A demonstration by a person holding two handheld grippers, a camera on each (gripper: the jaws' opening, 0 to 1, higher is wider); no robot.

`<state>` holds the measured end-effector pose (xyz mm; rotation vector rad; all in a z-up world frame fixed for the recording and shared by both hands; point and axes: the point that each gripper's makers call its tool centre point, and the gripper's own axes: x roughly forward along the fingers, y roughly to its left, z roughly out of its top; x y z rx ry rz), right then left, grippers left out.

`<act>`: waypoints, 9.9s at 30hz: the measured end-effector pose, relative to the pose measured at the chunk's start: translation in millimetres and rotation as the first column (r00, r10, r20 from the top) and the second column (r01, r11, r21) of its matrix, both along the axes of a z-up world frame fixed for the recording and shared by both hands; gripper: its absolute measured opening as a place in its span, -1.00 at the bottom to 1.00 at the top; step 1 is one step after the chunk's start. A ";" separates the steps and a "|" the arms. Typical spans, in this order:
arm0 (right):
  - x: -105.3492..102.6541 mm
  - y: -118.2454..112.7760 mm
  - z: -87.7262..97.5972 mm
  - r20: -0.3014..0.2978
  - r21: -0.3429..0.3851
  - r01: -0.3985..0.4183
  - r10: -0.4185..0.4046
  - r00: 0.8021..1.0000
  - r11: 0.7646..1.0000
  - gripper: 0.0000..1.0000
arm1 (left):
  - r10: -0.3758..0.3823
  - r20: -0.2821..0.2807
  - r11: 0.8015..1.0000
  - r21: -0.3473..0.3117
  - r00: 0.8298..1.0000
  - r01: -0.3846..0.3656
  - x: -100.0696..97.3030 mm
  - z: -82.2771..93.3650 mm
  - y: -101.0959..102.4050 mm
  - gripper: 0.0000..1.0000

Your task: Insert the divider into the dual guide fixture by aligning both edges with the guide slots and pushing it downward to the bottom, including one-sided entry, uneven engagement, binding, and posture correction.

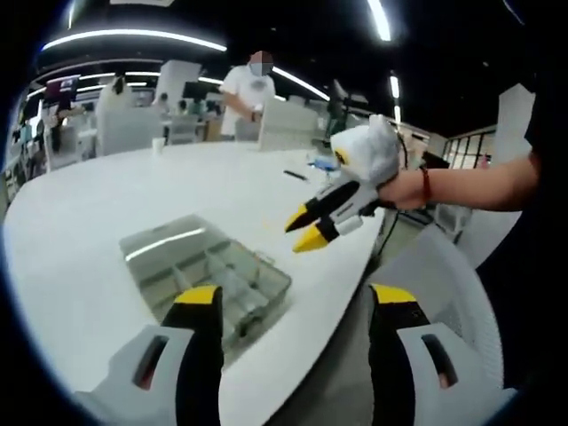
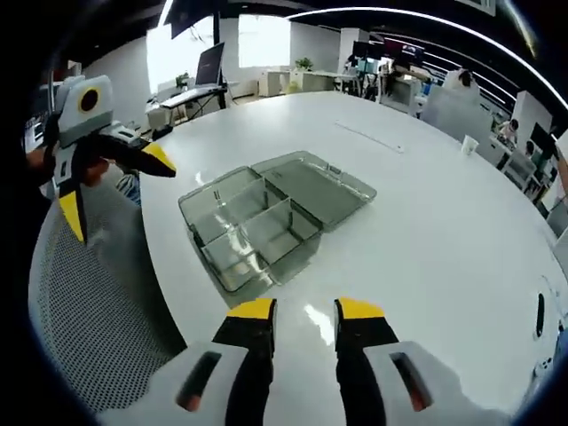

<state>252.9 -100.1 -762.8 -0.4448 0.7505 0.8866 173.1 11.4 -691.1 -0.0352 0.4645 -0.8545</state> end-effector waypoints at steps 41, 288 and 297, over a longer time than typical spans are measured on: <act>17.6 -3.4 -56.2 -0.084 -0.057 0.276 -0.280 0.956 0.960 -0.36 | 0.032 -0.023 0.999 0.009 0.999 -0.032 -0.3 0.2 -1.3 0.29; -8.2 122.8 64.8 0.008 -0.086 -0.620 0.623 0.782 0.780 -1.00 | 0.127 0.071 0.989 -0.092 0.989 -0.120 22.5 12.5 46.3 -0.14; -6.9 128.1 54.7 0.017 -0.047 -0.650 0.651 0.759 0.759 -1.00 | 0.156 0.043 0.984 -0.097 0.987 -0.152 25.3 9.0 50.8 0.21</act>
